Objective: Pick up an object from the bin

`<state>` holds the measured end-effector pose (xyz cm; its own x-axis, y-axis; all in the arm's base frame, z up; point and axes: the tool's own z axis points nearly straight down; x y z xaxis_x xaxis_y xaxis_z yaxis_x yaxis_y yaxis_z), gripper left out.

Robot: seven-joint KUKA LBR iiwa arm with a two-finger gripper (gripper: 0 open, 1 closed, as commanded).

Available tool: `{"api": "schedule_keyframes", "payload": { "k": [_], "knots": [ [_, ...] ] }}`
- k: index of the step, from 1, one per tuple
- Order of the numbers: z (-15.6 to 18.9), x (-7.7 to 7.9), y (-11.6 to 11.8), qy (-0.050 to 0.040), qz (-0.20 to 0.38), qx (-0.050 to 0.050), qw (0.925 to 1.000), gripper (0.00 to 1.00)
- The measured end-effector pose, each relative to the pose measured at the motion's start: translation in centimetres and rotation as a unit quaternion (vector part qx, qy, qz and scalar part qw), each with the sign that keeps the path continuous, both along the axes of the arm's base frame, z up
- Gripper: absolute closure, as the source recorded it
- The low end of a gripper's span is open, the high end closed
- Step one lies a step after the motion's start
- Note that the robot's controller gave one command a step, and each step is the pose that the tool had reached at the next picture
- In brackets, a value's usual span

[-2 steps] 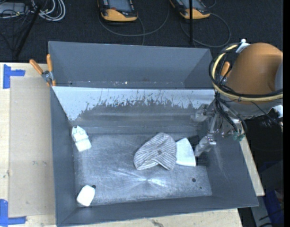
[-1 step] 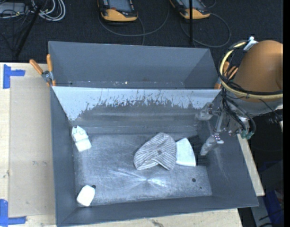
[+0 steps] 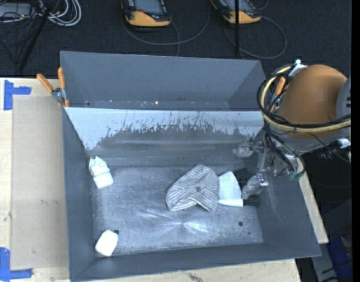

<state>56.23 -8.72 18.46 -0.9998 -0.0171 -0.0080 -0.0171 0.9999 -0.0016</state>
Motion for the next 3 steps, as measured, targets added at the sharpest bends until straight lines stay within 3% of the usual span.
{"api": "schedule_keyframes", "payload": {
  "k": [1,2,3],
  "knots": [
    [-5.0,0.1,0.5,0.004,0.092,0.001,0.9958,0.0],
    [-10.3,1.7,3.2,0.0045,0.169,0.002,0.9856,1.0],
    [-10.3,1.8,3.2,0.0044,0.169,0.002,0.9855,1.0]
  ]
}}
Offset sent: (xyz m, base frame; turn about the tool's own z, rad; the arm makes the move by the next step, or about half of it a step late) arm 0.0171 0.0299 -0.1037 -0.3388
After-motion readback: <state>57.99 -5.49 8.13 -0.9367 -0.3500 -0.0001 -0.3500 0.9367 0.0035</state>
